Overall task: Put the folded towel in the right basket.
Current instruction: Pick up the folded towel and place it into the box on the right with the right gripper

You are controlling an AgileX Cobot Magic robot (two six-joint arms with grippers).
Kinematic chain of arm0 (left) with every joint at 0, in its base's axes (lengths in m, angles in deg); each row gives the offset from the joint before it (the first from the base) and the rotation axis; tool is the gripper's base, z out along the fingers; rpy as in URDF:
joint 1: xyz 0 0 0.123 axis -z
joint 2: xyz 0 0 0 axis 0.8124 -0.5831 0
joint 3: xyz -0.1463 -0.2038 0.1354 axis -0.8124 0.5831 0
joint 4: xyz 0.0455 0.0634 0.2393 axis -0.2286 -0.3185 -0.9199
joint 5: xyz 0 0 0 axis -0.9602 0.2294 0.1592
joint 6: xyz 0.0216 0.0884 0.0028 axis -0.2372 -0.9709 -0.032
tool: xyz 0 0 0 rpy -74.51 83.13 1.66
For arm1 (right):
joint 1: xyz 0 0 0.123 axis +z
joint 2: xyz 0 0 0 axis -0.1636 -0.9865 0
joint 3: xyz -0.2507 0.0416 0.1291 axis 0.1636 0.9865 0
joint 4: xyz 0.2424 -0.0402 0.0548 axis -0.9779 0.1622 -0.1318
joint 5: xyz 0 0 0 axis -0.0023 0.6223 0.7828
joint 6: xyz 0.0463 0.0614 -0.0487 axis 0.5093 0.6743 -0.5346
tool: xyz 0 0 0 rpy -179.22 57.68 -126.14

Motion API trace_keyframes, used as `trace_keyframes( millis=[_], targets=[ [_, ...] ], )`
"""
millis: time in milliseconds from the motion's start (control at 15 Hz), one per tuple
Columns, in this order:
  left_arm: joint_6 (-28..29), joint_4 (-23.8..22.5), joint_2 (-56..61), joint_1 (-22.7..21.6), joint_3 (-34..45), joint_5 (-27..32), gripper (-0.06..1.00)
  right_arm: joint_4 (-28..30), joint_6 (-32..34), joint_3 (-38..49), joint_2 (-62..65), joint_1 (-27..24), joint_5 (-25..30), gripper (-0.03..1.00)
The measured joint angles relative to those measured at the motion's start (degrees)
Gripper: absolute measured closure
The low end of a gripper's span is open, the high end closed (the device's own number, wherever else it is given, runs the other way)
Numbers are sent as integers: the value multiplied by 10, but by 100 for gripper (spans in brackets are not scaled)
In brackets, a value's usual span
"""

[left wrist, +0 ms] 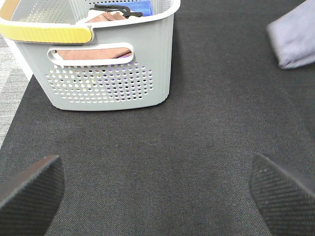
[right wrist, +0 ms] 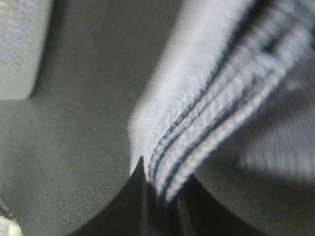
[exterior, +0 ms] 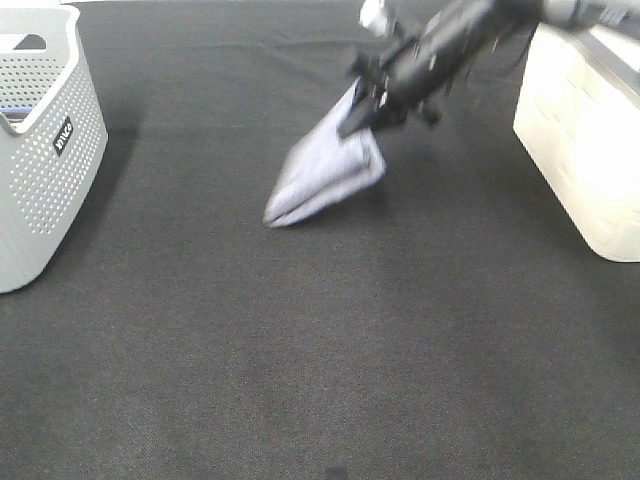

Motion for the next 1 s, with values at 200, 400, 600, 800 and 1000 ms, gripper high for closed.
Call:
trace_keyframes(
  millis=[200, 400, 600, 800, 1000],
  targets=[
    [0, 0, 0, 0, 0, 0, -3, 79, -2, 0, 106, -2, 2, 91],
    [0, 0, 0, 0, 0, 0, -3, 161, 19, 0, 199, -21, 3, 91],
    [0, 0, 0, 0, 0, 0, -3, 238, 49, 0, 281, -84, 1, 91],
    [0, 0, 0, 0, 0, 0, -3, 287, 65, 0, 313, -164, 1, 91],
    [0, 0, 0, 0, 0, 0, -3, 336, 83, 0, 314, -207, 1, 91]
  ],
)
